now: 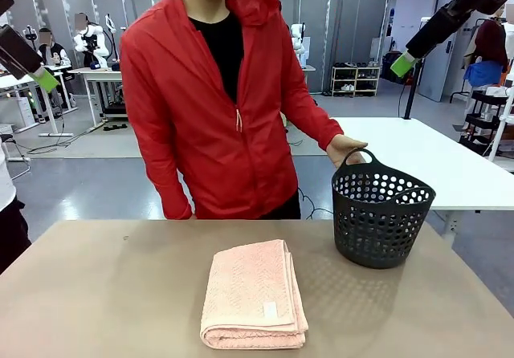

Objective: Fold the towel.
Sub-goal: Pick up the 100 cm Hotel Towel and place it on the left side of the table.

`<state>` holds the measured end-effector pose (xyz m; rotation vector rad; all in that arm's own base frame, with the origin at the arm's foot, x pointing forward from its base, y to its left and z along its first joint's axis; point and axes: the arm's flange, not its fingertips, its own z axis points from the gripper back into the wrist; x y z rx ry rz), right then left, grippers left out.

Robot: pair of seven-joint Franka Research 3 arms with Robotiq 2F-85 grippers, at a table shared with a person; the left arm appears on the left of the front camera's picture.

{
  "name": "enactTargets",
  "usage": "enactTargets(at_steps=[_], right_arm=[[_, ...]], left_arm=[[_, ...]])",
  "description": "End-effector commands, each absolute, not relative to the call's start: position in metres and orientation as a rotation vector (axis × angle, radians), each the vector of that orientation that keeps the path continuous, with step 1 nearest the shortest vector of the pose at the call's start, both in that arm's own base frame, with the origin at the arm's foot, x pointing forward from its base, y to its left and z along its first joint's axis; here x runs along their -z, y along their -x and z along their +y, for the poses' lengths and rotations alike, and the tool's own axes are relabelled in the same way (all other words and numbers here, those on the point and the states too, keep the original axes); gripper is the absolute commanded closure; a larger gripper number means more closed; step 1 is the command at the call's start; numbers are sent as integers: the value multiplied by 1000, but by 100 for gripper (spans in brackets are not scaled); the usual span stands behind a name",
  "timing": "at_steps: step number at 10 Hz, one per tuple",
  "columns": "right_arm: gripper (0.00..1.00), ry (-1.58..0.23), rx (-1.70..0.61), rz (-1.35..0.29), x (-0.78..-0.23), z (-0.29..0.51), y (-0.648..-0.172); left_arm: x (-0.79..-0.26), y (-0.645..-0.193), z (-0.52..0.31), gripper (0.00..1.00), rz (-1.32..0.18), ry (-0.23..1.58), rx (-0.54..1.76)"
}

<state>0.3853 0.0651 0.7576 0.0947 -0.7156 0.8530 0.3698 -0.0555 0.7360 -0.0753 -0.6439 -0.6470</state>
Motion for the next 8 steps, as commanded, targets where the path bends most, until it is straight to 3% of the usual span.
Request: enactTargets(at_steps=[1, 8], right_arm=[[0, -93, -850, -714, -757, 64, -384], [0, -93, -850, -714, -757, 64, -384]], left_arm=[[-692, -378, -49, 0, -606, 175, 599], [-487, -428, -81, 0, -470, 582, 456]])
